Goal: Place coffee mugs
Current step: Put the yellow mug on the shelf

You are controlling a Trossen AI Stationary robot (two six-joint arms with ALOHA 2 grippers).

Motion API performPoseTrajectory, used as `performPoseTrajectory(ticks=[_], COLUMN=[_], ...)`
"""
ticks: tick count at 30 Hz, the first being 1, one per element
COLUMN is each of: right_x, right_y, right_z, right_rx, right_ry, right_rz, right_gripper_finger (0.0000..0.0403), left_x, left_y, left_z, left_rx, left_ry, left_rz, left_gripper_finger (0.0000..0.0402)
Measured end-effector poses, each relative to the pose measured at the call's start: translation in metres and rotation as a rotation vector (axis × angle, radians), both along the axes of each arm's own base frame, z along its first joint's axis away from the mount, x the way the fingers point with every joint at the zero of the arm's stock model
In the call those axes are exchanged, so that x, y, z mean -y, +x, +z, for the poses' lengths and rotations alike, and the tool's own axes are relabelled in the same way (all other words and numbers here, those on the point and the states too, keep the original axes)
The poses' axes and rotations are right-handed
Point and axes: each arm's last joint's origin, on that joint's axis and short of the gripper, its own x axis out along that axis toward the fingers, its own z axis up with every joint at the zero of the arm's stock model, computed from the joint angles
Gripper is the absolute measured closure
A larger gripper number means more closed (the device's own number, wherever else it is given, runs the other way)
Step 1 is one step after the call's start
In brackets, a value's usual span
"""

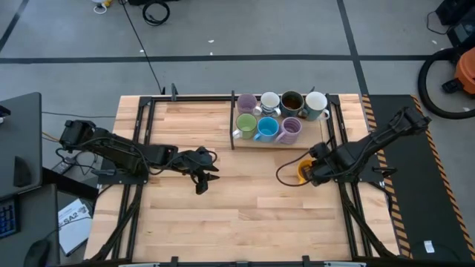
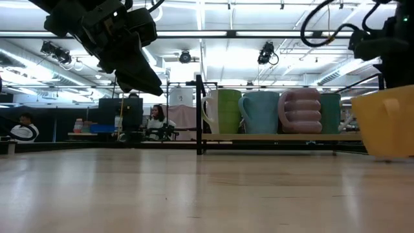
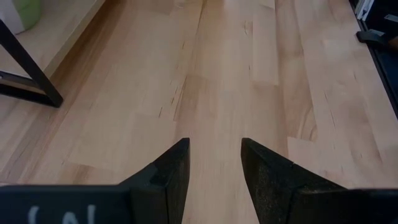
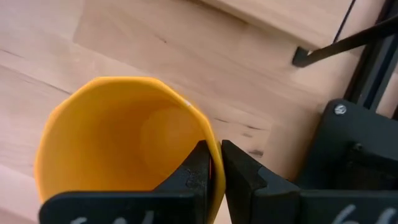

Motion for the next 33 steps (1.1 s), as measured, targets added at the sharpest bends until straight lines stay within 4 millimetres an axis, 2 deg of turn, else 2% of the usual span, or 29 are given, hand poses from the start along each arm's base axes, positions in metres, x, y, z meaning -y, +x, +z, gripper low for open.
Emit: performPoseTrajectory(ticks=[13,33], right_x=[0.0003,0.0003], right_y=[-0.0024,-0.0027], right_z=[-0.0057,-0.0057], right_rx=[-0.027,-0.03], right_ry=[0.016,0.019], right_rz=[-0.001,-0.007], right_gripper_finger=[0.0365,0.0316], left_x=[0.0,0.0001], left_y=[0.0,0.0], left_z=[0.0,0.0], left_rx=[0.0,0.0], left_ry=[0.0,0.0], left_rz=[0.0,0.0], left_gripper_finger=[0.0251,0.0251])
